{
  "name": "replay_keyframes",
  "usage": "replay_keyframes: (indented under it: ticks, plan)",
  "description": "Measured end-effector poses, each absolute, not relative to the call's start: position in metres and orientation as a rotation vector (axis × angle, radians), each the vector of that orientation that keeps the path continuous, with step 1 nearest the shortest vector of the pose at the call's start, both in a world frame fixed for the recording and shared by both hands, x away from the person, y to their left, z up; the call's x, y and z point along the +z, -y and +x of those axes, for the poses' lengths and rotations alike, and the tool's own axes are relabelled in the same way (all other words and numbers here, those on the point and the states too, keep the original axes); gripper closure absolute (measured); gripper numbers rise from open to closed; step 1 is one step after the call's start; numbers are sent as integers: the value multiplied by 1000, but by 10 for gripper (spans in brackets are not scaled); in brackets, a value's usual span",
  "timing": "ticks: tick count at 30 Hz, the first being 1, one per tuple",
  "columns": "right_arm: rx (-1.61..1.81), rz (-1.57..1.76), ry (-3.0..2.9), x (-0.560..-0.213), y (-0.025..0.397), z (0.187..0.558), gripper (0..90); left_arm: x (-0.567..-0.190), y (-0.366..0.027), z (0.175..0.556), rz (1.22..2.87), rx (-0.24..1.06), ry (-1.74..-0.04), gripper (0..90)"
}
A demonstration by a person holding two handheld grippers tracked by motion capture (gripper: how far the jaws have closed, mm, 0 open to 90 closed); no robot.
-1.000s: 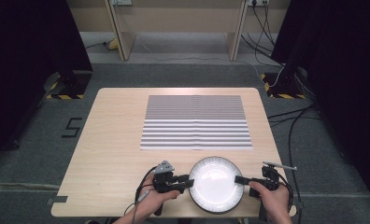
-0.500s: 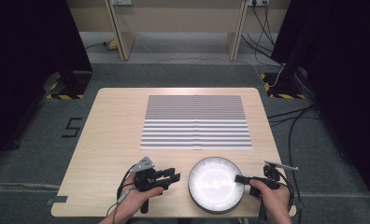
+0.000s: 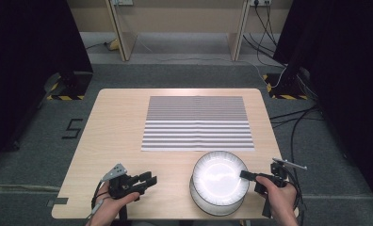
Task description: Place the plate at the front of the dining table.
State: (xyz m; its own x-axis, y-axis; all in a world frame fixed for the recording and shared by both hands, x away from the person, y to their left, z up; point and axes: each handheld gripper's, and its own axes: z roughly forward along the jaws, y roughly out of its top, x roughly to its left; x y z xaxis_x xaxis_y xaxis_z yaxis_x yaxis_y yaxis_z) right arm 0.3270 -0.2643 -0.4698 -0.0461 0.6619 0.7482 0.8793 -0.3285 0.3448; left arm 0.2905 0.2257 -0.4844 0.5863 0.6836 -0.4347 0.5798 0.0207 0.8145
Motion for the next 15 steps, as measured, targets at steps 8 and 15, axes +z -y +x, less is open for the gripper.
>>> replay_keyframes:
  ticks: [8,15]
  plan:
    - [-1336,-1994,1622,-467,266,330,812,-501,-255,276,1621,132,-1146,589]
    - [-1363,-1993,1595,-462,267,333,812,-513,-272,270,1579,160,-1218,561]
